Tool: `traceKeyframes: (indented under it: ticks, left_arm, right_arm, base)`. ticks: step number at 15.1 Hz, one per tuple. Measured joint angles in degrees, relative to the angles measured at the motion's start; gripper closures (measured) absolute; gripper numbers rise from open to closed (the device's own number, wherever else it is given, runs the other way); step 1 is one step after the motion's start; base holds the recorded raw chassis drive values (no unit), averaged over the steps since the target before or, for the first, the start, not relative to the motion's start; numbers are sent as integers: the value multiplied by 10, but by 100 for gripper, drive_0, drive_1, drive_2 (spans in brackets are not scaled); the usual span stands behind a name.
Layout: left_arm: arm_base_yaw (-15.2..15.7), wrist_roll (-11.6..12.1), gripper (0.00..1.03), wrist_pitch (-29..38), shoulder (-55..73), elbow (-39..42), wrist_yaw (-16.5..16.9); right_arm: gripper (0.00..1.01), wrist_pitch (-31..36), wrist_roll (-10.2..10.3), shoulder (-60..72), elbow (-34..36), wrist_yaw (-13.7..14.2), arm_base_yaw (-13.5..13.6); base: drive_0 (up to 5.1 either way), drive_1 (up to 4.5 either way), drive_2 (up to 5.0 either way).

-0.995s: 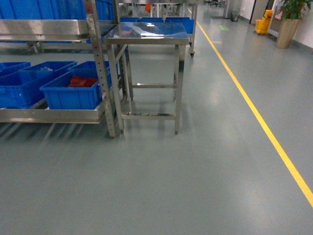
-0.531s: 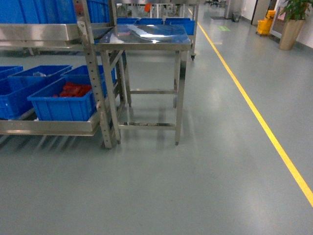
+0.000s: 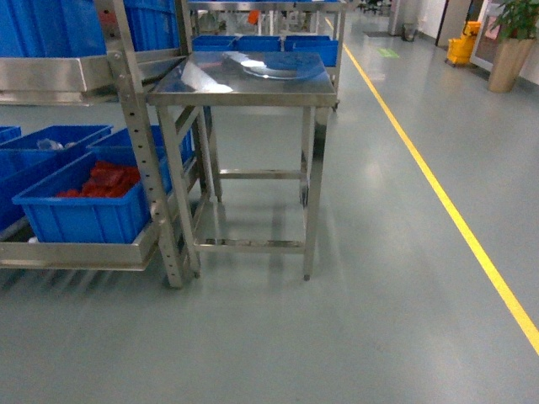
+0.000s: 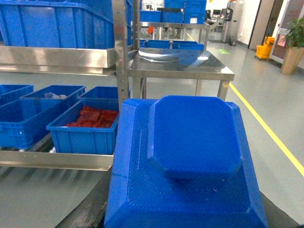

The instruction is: Sort blue parts and orange caps into right shelf containers

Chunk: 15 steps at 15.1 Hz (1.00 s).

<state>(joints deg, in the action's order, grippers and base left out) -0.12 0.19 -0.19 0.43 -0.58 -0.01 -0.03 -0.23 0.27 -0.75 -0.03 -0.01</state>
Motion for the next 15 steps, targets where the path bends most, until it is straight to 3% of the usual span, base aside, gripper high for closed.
traceKeyframes:
  ticks: [15]
  left_arm:
    - [0,0,59,-2,0,0,0]
  right_arm:
    - [57,-3,0,0,0,0,0]
  base:
    - [8,426,-410]
